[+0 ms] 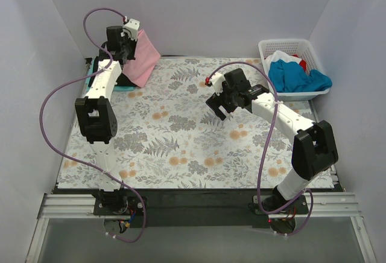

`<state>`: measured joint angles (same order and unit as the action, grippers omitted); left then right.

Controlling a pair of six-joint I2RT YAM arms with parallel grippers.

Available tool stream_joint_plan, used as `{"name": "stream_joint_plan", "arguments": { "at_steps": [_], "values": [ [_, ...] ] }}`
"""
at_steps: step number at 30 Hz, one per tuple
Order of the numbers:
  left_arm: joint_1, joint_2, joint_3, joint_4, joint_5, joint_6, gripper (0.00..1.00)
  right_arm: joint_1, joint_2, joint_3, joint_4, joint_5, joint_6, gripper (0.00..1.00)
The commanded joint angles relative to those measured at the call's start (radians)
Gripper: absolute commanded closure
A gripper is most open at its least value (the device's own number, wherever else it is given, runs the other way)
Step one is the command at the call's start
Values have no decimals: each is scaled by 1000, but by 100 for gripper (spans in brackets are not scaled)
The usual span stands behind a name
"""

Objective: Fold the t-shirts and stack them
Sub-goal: Neatly place the folded tshirt to the corner

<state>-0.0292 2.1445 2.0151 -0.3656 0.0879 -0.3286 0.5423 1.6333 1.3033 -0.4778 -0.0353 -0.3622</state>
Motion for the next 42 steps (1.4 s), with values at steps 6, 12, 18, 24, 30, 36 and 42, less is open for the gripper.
{"name": "stream_joint_plan", "arguments": {
  "at_steps": [6,12,18,24,30,36,42],
  "values": [
    [23,-90,5,37,-25,34,100,-7,-32,47,-19,-2,11,2],
    [80,-66,-4,63,-24,34,100,-7,-20,53,-28,-3,14,2],
    [120,12,30,97,-20,57,100,-5,6,74,-42,5,16,2],
    [160,92,62,125,-7,65,100,-7,29,76,-54,8,14,2],
    [193,159,83,175,9,91,100,-7,54,85,-65,12,14,2],
    [230,186,54,260,36,141,100,-5,65,83,-67,9,17,2],
    [249,204,19,323,44,197,100,-5,72,90,-70,6,17,2]
  ]
}}
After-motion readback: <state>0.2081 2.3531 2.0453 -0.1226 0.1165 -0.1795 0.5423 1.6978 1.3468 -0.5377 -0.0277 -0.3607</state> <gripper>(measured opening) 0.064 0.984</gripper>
